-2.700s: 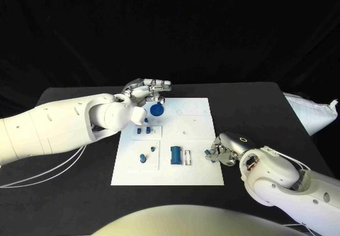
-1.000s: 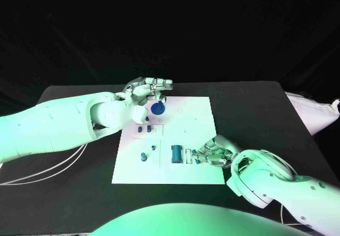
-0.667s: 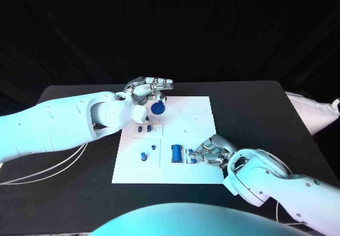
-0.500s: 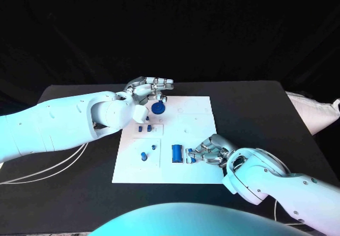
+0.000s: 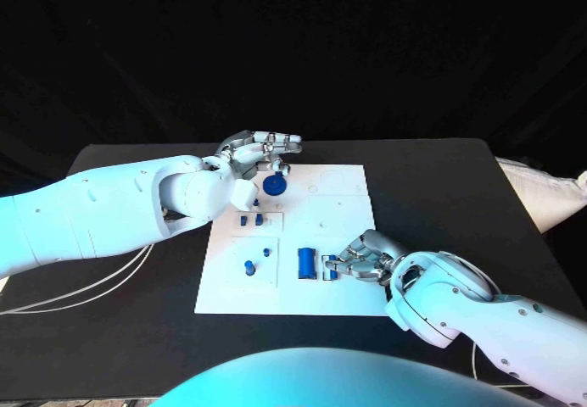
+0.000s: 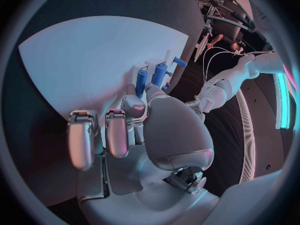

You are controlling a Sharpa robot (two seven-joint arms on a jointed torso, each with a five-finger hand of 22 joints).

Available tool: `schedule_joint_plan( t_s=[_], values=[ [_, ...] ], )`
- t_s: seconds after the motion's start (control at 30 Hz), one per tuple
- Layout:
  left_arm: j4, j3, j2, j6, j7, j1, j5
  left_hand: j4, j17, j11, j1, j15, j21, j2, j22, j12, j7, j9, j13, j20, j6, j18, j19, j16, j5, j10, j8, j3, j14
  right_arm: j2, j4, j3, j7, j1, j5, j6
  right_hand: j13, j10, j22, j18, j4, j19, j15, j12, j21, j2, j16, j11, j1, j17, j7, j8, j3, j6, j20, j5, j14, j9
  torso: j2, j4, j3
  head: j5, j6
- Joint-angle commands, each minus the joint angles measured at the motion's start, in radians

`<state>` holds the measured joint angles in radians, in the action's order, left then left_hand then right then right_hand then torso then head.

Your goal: Assemble the parts on the task board

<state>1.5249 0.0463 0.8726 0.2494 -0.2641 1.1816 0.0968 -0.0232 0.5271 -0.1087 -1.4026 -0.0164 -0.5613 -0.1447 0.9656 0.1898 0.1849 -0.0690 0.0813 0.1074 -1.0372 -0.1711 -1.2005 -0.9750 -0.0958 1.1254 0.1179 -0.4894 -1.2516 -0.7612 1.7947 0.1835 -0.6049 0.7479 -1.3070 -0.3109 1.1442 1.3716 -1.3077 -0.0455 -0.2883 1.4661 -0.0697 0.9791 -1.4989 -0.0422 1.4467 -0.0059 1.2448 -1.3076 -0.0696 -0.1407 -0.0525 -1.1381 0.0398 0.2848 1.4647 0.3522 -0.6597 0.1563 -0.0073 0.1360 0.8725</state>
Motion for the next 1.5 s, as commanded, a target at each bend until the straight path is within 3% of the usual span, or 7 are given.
schedule_joint_plan(
  t_s=[0.03, 0.57, 0.67, 0.83, 0.93, 1.17, 1.5],
  values=[
    [0.002, -0.001, -0.001, -0.019, -0.003, 0.0, 0.0, 0.001, -0.002, 0.002, 0.0, 0.001, 0.007, 0.01, -0.001, 0.006, -0.002, 0.0, 0.002, 0.006, 0.006, -0.011, 0.001, 0.001, 0.001, -0.007, 0.007, 0.006, 0.007, 0.003, 0.002, -0.001, -0.002, 0.0, -0.049, 0.063, 0.002, 0.009, -0.159, 0.017, 0.001, 0.04, -0.002, 0.005, -0.002, -0.001, -0.002, 0.0, -0.01, -0.095, -0.001, 0.0, 0.007, -0.007, 0.0, -0.002, 0.073, 0.001, 0.001, -0.0001, -0.0002, 0.001, 0.0],
    [0.003, -0.001, 0.0, -0.024, 0.001, 0.0, -0.014, 0.002, -0.002, 0.001, 0.001, 0.0, 0.007, 0.01, -0.002, 0.007, -0.001, 0.0, 0.001, 0.006, 0.007, -0.011, 0.001, 0.001, 0.001, -0.009, 0.007, 0.007, 0.007, 0.007, 0.019, -0.003, 0.001, 0.0, -0.054, 0.03, 0.022, 0.021, -0.165, 0.019, 0.003, 0.044, -0.005, 0.031, -0.006, 0.016, 0.004, -0.006, -0.016, -0.102, 0.006, -0.008, 0.011, -0.021, -0.003, 0.009, 0.074, 0.008, -0.001, 0.0002, 0.0003, 0.004, 0.0],
    [0.003, -0.001, 0.0, -0.024, 0.001, 0.0, -0.014, 0.002, -0.002, 0.001, 0.001, 0.0, 0.007, 0.01, -0.002, 0.007, -0.001, 0.0, 0.001, 0.006, 0.007, -0.011, 0.001, 0.001, 0.001, -0.009, 0.007, 0.007, 0.007, 0.006, 0.019, -0.003, 0.001, 0.0, -0.058, 0.023, 0.032, 0.027, -0.169, 0.02, 0.007, 0.046, -0.009, 0.045, -0.009, 0.034, 0.007, -0.01, -0.007, -0.106, 0.011, -0.011, 0.004, -0.026, -0.005, 0.011, 0.075, 0.011, -0.001, -0.0005, -0.0001, 0.003, 0.0],
    [0.004, -0.001, 0.001, -0.023, 0.001, 0.0, -0.014, 0.002, -0.002, 0.001, 0.001, 0.0, 0.007, 0.01, -0.002, 0.007, -0.001, 0.0, 0.001, 0.006, 0.007, -0.011, 0.001, 0.001, 0.001, -0.009, 0.007, 0.007, 0.007, 0.005, 0.015, -0.003, 0.001, 0.0, -0.075, 0.022, 0.051, 0.036, -0.17, 0.02, 0.061, 0.047, -0.018, 0.066, -0.01, 0.075, 0.012, -0.019, 0.077, -0.114, 0.02, -0.013, -0.051, -0.026, -0.013, -0.04, 0.077, 0.018, 0.0, -0.0007, -0.0003, 0.004, 0.0],
    [0.004, -0.001, 0.001, -0.023, 0.001, 0.0, -0.014, 0.002, -0.002, 0.001, 0.001, 0.0, 0.007, 0.01, -0.002, 0.007, -0.001, 0.0, 0.001, 0.006, 0.007, -0.011, 0.001, 0.001, 0.001, -0.009, 0.007, 0.007, 0.007, 0.004, 0.013, -0.003, 0.0, 0.0, -0.08, 0.023, 0.059, 0.039, -0.172, 0.02, 0.089, 0.048, -0.02, 0.074, -0.01, 0.083, 0.014, -0.021, 0.112, -0.117, 0.022, -0.013, -0.084, -0.025, -0.016, -0.058, 0.077, 0.022, 0.0, -0.0008, -0.0004, 0.003, 0.0],
    [0.004, -0.001, 0.001, -0.023, 0.001, 0.0, -0.014, 0.002, -0.002, 0.001, 0.001, 0.0, 0.007, 0.01, -0.002, 0.007, -0.001, 0.0, 0.001, 0.006, 0.007, -0.011, 0.001, 0.001, 0.001, -0.009, 0.007, 0.007, 0.007, 0.005, 0.01, -0.003, 0.0, 0.0, -0.086, 0.024, 0.07, 0.045, -0.173, 0.021, 0.118, 0.049, -0.02, 0.085, -0.011, 0.08, 0.017, -0.021, 0.129, -0.121, 0.021, -0.015, -0.128, -0.025, -0.017, -0.066, 0.078, 0.028, 0.0, -0.0005, -0.0002, 0.004, 0.0],
    [0.004, -0.001, 0.001, -0.023, 0.002, 0.0, -0.014, 0.002, -0.002, 0.001, 0.001, 0.0, 0.007, 0.01, -0.002, 0.007, -0.001, 0.0, 0.001, 0.006, 0.007, -0.011, 0.001, 0.001, 0.001, -0.009, 0.007, 0.007, 0.007, 0.008, 0.01, -0.003, 0.001, 0.0, -0.083, 0.02, 0.077, 0.052, -0.175, 0.021, 0.079, 0.05, -0.017, 0.088, -0.012, 0.067, 0.018, -0.018, 0.048, -0.123, 0.019, -0.018, -0.138, -0.031, -0.015, -0.074, 0.078, 0.035, 0.0, -0.0012, -0.0004, 0.005, 0.0]
  ],
)
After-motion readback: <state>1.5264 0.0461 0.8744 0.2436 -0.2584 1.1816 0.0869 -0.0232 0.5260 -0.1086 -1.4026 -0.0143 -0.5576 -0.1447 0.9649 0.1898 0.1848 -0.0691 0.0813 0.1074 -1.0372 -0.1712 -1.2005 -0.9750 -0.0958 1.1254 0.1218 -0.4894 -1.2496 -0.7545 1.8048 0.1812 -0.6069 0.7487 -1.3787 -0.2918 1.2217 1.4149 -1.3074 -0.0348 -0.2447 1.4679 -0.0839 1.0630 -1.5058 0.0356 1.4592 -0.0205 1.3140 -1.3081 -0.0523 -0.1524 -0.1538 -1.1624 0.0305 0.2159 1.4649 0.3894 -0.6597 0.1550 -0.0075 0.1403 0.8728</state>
